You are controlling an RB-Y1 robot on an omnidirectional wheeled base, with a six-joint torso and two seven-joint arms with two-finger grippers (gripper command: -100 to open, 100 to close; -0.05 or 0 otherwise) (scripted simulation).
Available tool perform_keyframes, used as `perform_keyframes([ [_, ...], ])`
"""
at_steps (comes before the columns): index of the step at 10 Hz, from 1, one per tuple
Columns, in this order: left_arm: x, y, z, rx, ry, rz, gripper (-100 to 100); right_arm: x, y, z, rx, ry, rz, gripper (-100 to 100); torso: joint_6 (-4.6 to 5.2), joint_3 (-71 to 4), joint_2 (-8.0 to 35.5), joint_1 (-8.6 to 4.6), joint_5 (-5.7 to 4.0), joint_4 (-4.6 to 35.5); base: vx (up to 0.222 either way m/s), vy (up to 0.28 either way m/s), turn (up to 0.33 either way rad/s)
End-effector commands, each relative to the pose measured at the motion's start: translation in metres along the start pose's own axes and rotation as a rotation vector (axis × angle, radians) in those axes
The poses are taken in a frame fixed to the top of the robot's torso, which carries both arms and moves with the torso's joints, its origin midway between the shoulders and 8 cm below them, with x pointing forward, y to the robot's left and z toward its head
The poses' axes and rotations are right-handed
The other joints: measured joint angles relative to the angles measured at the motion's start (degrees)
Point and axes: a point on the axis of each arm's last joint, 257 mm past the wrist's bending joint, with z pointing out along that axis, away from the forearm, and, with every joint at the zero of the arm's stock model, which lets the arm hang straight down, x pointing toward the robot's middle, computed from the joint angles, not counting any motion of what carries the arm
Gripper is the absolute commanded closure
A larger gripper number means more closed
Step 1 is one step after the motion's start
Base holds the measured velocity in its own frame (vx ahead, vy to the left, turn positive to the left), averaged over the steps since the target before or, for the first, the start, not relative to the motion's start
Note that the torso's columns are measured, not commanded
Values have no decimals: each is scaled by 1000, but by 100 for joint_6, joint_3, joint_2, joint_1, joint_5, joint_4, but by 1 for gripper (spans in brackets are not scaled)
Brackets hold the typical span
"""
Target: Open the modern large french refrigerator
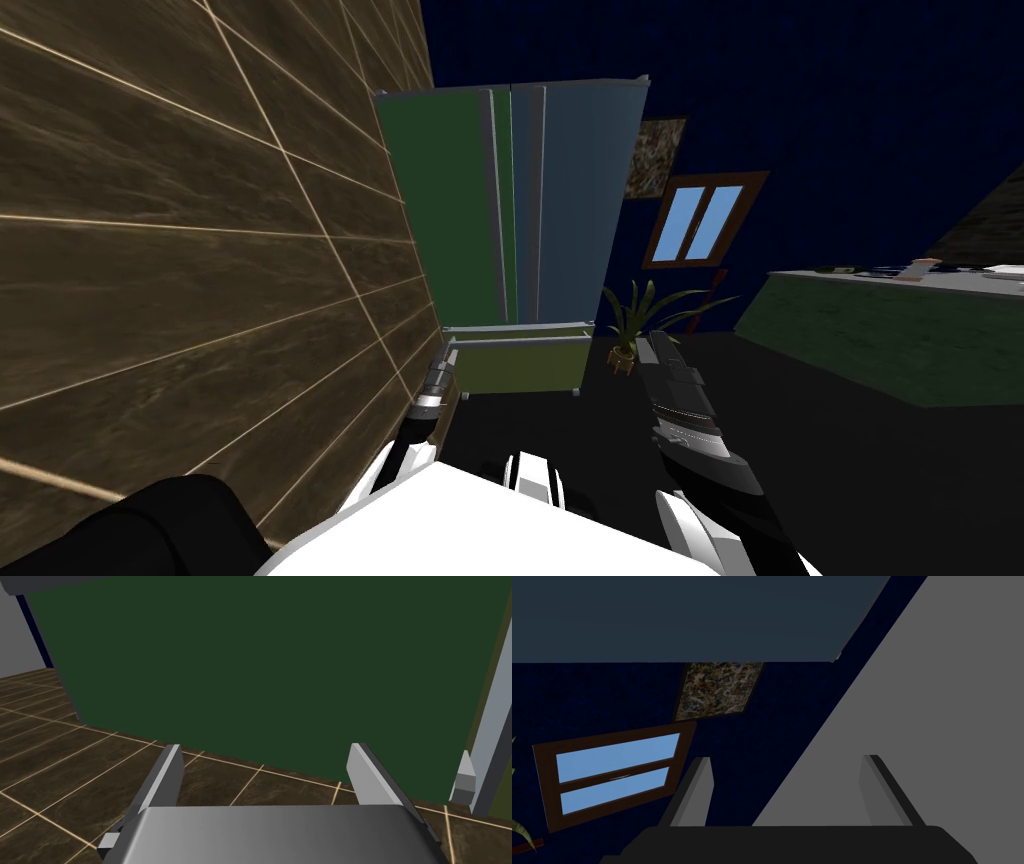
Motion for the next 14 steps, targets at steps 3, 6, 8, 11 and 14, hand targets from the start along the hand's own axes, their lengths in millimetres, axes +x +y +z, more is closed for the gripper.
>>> perform_keyframes([
  [3, -4, 30, -15, -39, 5, 16, -100, 0, 0, 0, 0, 0, 0, 0, 0, -7, -12, 1, 0, -3, 78, 17, -1],
  [6, -8, 49, -26, -56, 7, 27, -100, 0, 0, 0, 0, 0, 0, 0, 0, 0, 0, 3, 1, 0, 74, 26, -1],
  [8, -9, 60, -33, -70, 7, 31, -100, 0, 0, 0, 0, 0, 0, 0, 0, -2, -3, -1, 0, -1, 82, 20, -2],
  [11, -12, 82, -48, -112, 4, 36, -100, 0, 0, 0, 0, 0, 0, 0, 0, -3, -6, 5, 1, -1, 79, 24, -1],
  [14, -14, 98, -61, -128, 2, 40, -100, 0, 0, 0, 0, 0, 0, 0, 0, -2, -3, -1, 0, -1, 85, 25, -1],
])
